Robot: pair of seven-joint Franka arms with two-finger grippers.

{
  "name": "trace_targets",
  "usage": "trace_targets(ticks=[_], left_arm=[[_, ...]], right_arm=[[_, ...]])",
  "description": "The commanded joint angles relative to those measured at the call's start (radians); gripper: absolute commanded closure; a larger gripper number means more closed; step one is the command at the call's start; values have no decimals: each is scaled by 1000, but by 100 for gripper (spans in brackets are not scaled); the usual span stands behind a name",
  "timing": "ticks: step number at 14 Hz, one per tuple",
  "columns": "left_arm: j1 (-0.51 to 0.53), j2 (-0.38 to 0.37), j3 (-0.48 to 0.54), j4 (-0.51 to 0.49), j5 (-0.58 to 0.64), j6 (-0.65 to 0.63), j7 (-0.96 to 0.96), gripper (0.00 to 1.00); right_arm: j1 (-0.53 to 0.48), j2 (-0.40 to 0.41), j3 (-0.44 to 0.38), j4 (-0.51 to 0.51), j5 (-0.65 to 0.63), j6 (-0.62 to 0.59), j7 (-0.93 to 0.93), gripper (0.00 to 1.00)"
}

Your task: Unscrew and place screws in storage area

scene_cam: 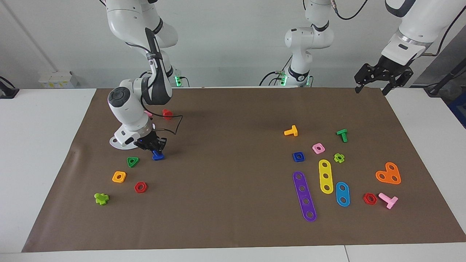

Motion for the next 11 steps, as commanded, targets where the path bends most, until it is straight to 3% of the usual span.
trace_targets(ticks=[1,8,11], left_arm=[[5,-14,-1,-12,-4,-10,-10,0],[5,-14,-1,-12,-4,-10,-10,0],[5,-14,-1,-12,-4,-10,-10,0]], right_arm=[[1,-8,0,-22,25,22,-11,0],[-11,-94,-5,152,-4,-82,27,0],[-48,-134,-9,313,-117,-309,25,0]])
